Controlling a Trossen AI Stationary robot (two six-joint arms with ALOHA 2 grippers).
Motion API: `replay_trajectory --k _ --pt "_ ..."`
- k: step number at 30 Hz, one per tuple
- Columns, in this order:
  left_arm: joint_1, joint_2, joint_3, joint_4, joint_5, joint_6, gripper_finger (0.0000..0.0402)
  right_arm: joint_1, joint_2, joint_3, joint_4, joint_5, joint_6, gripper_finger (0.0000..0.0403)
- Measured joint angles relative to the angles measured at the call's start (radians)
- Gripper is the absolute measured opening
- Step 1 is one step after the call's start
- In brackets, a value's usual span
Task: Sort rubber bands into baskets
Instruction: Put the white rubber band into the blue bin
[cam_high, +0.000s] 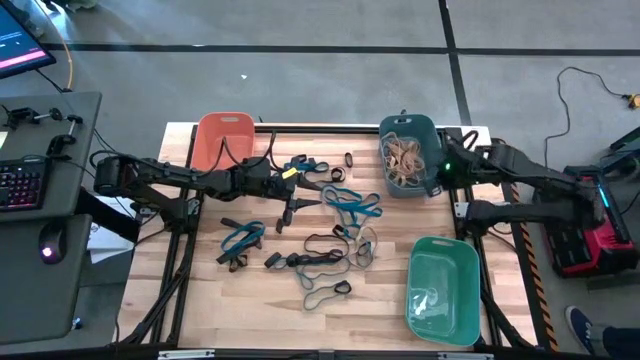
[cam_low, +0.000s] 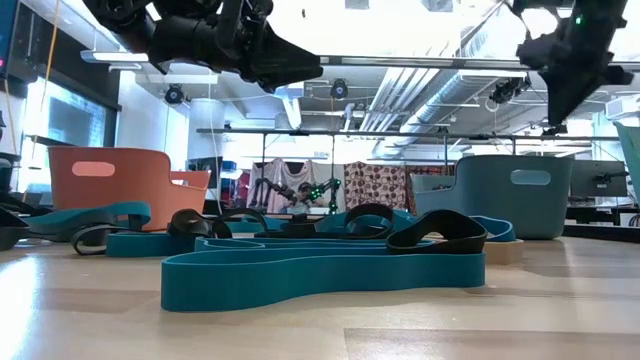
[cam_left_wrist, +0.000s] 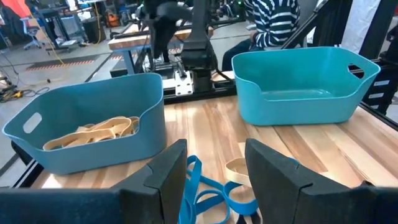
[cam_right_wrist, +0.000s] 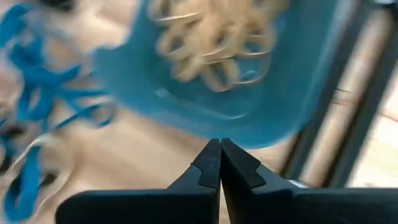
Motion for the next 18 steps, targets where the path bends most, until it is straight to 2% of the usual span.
replay_trajectory --k 11,15,18 --pt "0.000 0.000 0.001 -0.041 0.000 0.000 0.0154 0.619 0.225 0.010 0.176 -0.046 0.249 0.0000" --pt "-0.007 0.000 0.001 -0.099 0.005 0.019 0.0154 0.766 0.336 0.054 0.222 -0.025 0.323 0.0000" --pt "-0.024 0.000 0.001 -0.137 0.006 0.034 0.0154 0.825 0.438 0.115 0.225 0.011 0.348 0.0000"
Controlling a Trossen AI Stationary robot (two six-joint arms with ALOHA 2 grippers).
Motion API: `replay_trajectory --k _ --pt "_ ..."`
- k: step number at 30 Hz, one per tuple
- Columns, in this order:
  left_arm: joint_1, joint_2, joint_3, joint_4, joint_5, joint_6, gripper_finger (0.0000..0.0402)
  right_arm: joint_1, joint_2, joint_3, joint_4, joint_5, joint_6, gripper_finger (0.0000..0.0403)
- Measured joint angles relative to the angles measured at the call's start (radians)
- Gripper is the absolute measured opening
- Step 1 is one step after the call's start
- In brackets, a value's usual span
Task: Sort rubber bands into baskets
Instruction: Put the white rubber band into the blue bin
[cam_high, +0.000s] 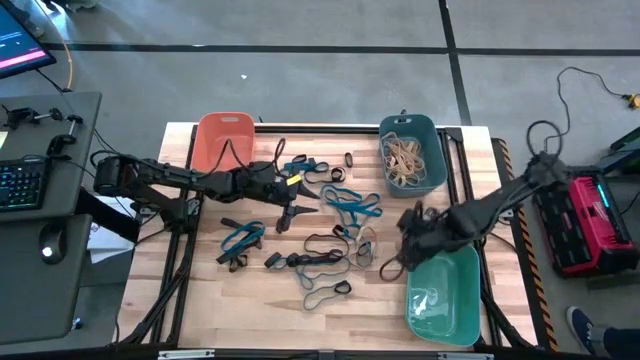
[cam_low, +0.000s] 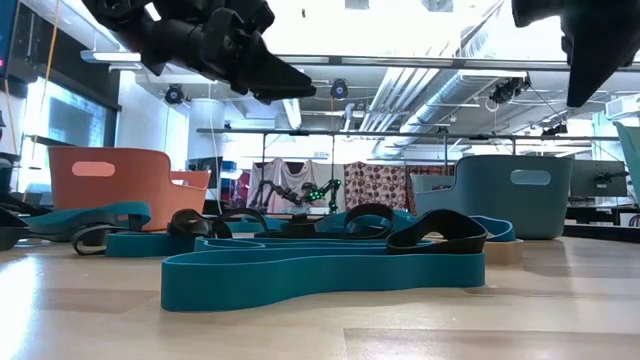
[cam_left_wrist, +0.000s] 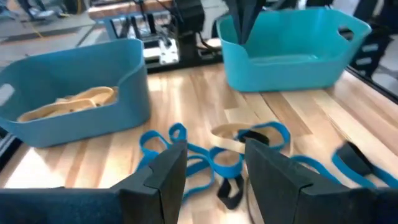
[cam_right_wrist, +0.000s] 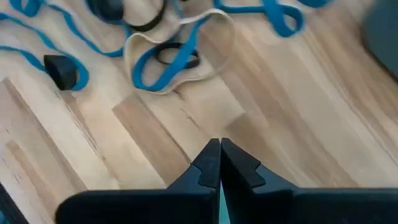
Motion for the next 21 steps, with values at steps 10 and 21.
replay_trajectory --k 10,21 --pt "-0.062 0.000 0.000 -0.008 -0.005 0.010 0.0154 -0.048 0.318 0.151 0.005 0.072 -0.123 0.0013" --pt "-0.062 0.000 0.000 -0.009 -0.007 0.011 0.0154 -0.263 0.374 0.155 0.190 0.062 -0.649 0.0131"
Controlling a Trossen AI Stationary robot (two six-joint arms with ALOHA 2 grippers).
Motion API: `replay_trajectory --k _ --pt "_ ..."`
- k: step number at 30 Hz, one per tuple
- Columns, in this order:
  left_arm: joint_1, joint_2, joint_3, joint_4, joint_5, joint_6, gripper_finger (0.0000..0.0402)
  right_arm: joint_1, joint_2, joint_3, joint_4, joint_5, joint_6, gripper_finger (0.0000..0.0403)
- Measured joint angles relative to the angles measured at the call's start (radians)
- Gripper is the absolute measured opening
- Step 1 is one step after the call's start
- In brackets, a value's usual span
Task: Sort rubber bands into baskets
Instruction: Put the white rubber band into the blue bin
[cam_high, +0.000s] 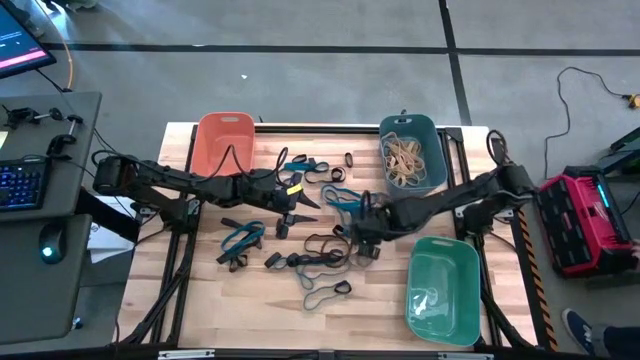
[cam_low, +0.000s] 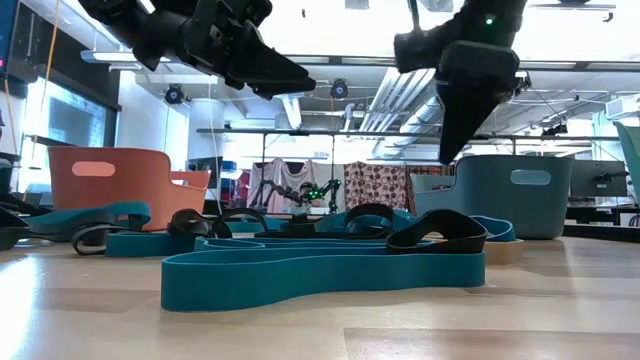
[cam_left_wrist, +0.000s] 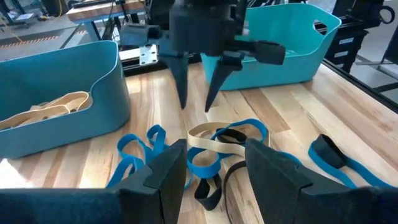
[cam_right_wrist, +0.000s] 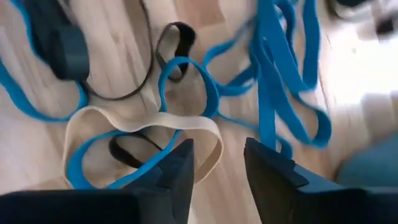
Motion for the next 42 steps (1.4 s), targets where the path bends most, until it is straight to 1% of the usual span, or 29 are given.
replay_trajectory --k 3,5,8,15,20,24,29,32,36,38,42 --pt "0.000 0.000 0.000 0.000 0.000 0.000 0.0154 -0.024 0.025 0.000 0.026 -0.048 -0.133 0.0133" --pt "0.000 0.000 0.000 -0.001 0.000 0.000 0.0154 -0.035 0.050 0.000 0.022 -0.075 -0.180 0.0130" --pt "0.000 0.000 0.000 -0.003 0.000 0.000 0.0154 -0.039 0.083 0.000 0.024 -0.079 -0.236 0.0125" --pt "0.000 0.000 0.000 -0.006 0.000 0.000 0.0154 -0.063 0.146 0.000 0.024 -0.075 -0.317 0.0117" --pt "0.000 0.000 0.000 -0.012 0.000 -0.001 0.0154 -0.091 0.155 0.000 0.037 -0.068 -0.354 0.0112" --pt "0.000 0.000 0.000 -0.017 0.000 -0.001 0.0154 -0.107 0.155 0.000 0.039 -0.077 -0.393 0.0085" --pt "0.000 0.000 0.000 -0.029 0.000 -0.001 0.0154 -0.117 0.155 0.000 0.051 -0.120 -0.428 0.0043" --pt "0.000 0.000 0.000 -0.031 0.000 -0.001 0.0154 -0.116 0.155 0.000 0.052 -0.147 -0.428 0.0031" --pt "0.000 0.000 0.000 -0.031 0.000 -0.001 0.0154 -0.116 0.155 0.000 0.052 -0.161 -0.417 0.0032" --pt "0.000 0.000 0.000 -0.034 0.000 -0.001 0.0154 -0.116 0.155 -0.001 0.052 -0.161 -0.402 0.0044" --pt "0.000 0.000 0.000 -0.035 0.000 0.000 0.0154 -0.116 0.155 -0.001 0.058 -0.156 -0.398 0.0080"
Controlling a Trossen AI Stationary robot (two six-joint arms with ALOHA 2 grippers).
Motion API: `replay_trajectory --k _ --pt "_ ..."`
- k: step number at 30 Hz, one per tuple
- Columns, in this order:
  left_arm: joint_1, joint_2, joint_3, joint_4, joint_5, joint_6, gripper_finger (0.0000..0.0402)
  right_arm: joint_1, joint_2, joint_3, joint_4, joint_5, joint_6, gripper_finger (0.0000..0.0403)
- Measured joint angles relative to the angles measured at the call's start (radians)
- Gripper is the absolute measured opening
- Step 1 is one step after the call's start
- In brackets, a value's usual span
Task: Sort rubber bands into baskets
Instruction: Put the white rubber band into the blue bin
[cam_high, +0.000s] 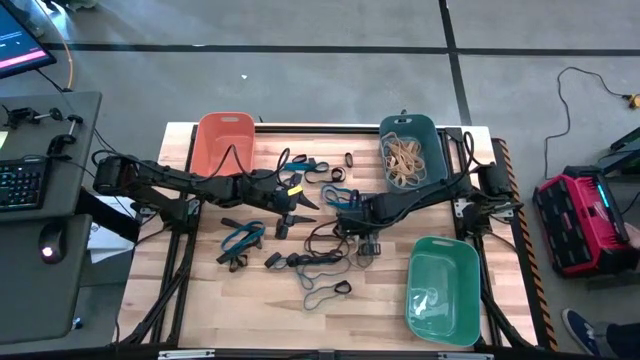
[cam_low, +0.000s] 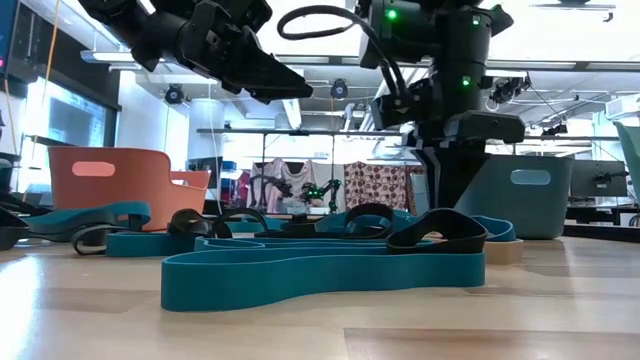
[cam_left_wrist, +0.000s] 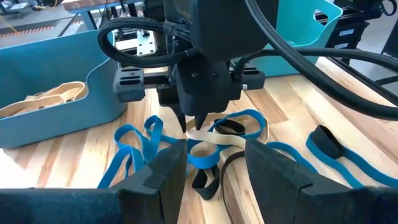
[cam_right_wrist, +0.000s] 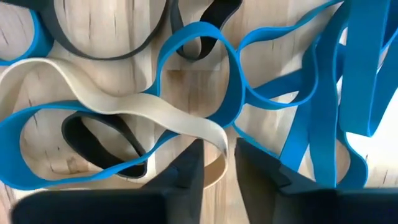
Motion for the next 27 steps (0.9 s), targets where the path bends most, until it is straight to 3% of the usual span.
replay_trajectory --k 6,13,15,27 --pt "0.000 0.000 0.000 0.000 0.000 -0.003 0.0154 0.000 0.010 0.000 0.000 -0.001 0.004 0.0098" --pt "0.000 0.000 0.000 0.000 0.000 -0.010 0.0154 0.000 0.083 0.000 -0.033 -0.005 -0.012 0.0012" --pt "0.004 0.000 0.000 -0.002 0.000 -0.009 0.0154 0.000 0.083 0.000 -0.040 -0.003 -0.002 0.0009" --pt "0.017 0.000 0.000 -0.027 -0.002 -0.028 0.0154 0.004 -0.104 0.003 -0.121 0.076 0.116 0.0002"
